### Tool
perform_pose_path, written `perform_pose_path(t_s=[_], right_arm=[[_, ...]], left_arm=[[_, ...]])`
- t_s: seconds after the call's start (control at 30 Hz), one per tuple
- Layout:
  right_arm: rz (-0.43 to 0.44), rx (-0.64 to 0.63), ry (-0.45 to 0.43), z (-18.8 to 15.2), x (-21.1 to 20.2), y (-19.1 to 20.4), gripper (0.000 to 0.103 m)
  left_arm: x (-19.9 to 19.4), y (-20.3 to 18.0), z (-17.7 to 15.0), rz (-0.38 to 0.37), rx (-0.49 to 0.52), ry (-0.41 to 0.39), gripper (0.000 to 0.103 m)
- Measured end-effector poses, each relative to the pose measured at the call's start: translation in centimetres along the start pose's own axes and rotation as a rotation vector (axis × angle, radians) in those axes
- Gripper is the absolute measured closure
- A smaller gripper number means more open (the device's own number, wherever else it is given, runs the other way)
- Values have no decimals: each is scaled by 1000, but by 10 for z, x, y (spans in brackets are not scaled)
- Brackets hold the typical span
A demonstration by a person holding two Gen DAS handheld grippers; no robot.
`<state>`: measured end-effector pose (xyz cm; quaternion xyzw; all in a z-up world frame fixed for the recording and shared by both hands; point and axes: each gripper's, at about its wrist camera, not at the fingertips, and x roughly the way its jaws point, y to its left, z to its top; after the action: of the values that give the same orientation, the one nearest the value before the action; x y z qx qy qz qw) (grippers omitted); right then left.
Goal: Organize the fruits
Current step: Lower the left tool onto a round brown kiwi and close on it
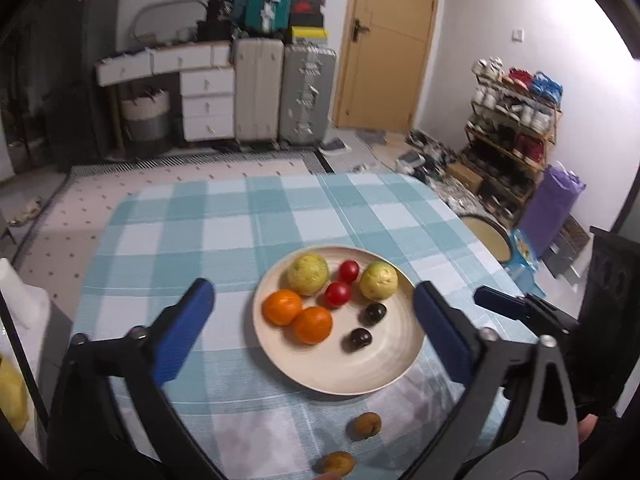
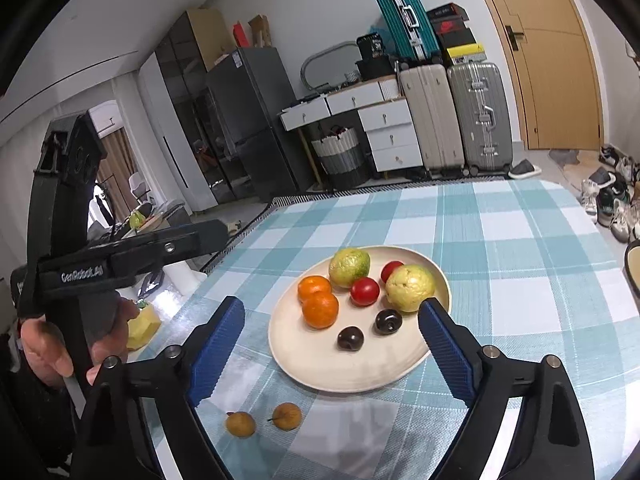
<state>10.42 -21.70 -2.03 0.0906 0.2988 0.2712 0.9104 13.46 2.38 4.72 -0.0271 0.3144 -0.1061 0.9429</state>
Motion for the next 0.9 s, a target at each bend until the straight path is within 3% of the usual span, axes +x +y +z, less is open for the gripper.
perform_pose_path(t_s=[0.33,0.57,0.9], right_arm=[[-11,-34,-82,-6,-23,18,0],[-37,-46,-75,-24,-28,25,0],[-59,-22,25,-53,-18,22,0]], left_arm=[[-38,0,-29,125,-20,-64,1],[-33,13,-72,161,-76,-3,1],[-6,17,-134,179,-123,128,1]])
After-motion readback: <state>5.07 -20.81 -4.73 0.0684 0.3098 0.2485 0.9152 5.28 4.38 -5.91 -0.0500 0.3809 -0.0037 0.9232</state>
